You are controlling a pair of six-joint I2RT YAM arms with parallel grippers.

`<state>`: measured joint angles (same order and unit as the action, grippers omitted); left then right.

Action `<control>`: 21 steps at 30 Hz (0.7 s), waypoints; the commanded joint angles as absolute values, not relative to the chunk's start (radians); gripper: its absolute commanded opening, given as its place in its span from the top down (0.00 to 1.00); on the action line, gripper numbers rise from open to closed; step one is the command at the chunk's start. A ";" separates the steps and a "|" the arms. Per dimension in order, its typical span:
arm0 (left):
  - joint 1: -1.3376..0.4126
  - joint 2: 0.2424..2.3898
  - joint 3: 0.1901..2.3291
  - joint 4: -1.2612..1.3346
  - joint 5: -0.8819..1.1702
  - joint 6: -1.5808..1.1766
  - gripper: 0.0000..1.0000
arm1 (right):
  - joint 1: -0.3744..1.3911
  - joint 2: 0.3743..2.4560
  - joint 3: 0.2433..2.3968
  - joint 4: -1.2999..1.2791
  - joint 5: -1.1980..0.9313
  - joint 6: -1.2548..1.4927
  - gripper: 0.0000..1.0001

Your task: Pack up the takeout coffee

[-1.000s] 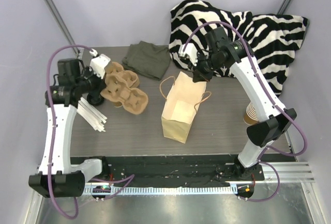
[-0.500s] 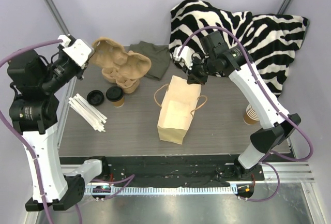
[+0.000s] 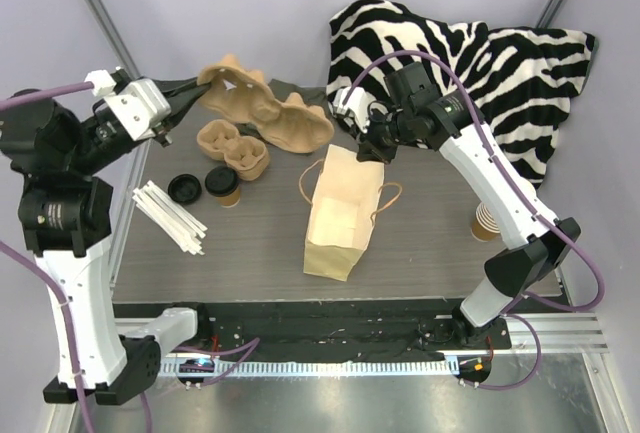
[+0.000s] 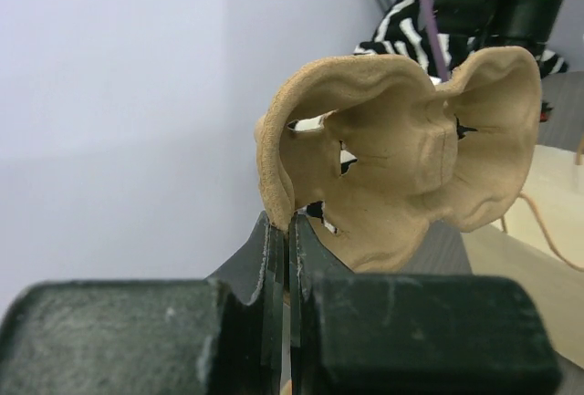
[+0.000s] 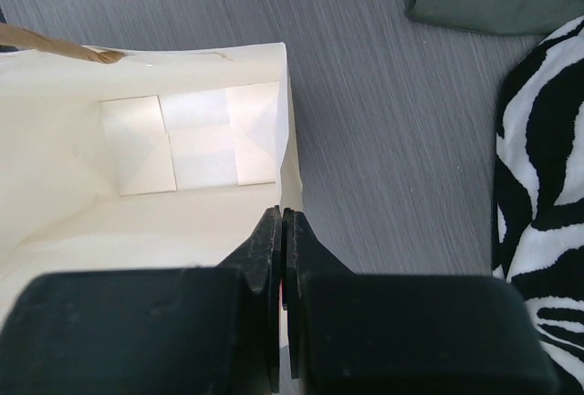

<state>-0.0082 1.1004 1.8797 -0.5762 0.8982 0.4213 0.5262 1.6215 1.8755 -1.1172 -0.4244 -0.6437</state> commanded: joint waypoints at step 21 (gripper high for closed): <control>-0.707 1.240 1.933 -0.919 0.259 1.167 1.00 | 0.526 1.678 1.994 -1.078 -0.428 -0.580 0.99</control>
